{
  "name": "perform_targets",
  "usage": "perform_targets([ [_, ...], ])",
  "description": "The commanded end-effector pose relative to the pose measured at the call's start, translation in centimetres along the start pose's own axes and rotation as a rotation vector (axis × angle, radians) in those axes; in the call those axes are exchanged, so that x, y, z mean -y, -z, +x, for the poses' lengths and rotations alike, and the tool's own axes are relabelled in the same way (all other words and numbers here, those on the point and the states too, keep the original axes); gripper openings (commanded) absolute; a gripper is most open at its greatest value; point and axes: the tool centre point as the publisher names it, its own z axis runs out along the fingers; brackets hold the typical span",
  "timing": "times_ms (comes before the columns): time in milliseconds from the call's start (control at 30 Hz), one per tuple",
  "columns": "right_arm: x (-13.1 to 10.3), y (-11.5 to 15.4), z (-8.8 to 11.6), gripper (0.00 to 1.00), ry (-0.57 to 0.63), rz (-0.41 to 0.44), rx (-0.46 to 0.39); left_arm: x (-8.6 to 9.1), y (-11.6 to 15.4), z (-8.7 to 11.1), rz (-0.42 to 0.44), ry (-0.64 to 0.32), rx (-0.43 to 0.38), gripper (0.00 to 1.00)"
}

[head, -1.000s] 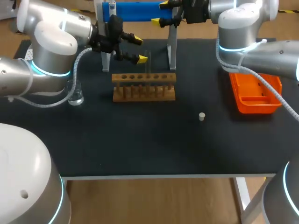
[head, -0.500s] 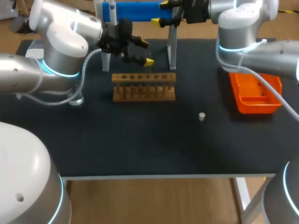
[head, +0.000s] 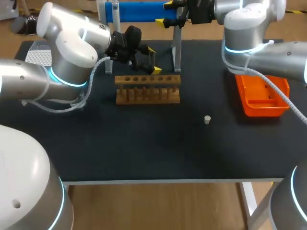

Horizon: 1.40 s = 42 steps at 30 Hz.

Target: Invert the test tube, pick up the pipette, mount the tip to pipette, aspirate from beaker and dispense into the tube, eject the tip, return the pipette, and cap with the stopper.

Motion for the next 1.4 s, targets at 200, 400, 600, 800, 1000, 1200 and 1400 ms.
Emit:
perform_targets([
  [200,0.0,0.1,0.0,1.00,0.000,0.003,-0.002,-0.4,-0.7,-0.3,-0.021,0.003,-0.005,1.00],
  [400,0.0,0.1,0.0,1.00,0.000,0.003,-0.002,-0.7,-1.0,-0.2,-0.036,-0.006,-0.008,1.00],
  [600,0.0,0.1,0.0,1.00,0.000,0.003,-0.002,-1.0,-1.5,0.0,-0.053,-0.014,-0.012,1.00],
  [800,0.0,0.1,0.0,1.00,0.000,0.003,-0.002,-1.4,-1.8,0.1,-0.076,-0.016,-0.019,1.00],
  [1000,0.0,0.1,0.0,1.00,0.000,0.003,-0.002,-1.6,-1.9,0.3,-0.095,-0.020,-0.025,1.00],
  [1200,0.0,0.1,0.0,1.00,0.000,0.003,-0.002,-1.8,-1.8,0.3,-0.103,-0.023,-0.023,1.00],
  [1400,0.0,0.1,0.0,1.00,0.000,0.003,-0.002,-1.9,-1.2,0.2,-0.108,-0.020,-0.011,1.00],
])
